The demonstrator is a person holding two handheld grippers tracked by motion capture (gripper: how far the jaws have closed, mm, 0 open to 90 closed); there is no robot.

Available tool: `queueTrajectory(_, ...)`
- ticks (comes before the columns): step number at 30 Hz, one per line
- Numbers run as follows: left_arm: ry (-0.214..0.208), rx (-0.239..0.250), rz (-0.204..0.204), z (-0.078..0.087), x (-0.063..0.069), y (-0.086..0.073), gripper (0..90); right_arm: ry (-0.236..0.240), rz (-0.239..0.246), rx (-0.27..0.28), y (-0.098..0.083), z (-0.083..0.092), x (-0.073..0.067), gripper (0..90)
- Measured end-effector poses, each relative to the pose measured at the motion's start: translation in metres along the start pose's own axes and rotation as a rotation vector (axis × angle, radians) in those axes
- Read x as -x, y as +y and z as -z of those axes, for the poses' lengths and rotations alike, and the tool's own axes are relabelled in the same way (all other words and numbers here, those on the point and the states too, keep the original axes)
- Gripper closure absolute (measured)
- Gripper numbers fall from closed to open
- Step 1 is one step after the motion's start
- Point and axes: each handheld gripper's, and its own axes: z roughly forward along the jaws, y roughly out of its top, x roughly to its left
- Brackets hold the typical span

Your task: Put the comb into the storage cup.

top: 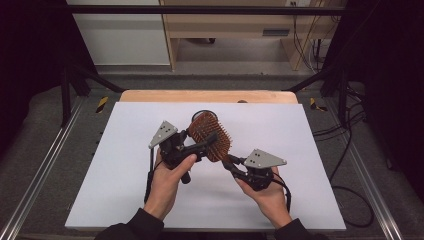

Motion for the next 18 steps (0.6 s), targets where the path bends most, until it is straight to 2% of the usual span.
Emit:
queueTrajectory(9, 0.002, -0.009, 0.017, -0.0021, 0.0011, 0.0036, 28.4, 0.001, 0.011, 0.003, 0.0002, -0.002, -0.0026, 73.2)
queueTrajectory(14, 0.015, -0.009, 0.055, -0.0009, 0.0001, 0.0045, 36.3, 0.002, 0.012, 0.006, -0.0001, -0.0026, -0.0032, 73.2)
queueTrajectory(18, 0.022, -0.009, 0.074, -0.0015, 0.0002, 0.0041, 38.4, -0.001, 0.01, 0.004, -0.0004, -0.0029, -0.0039, 73.2)
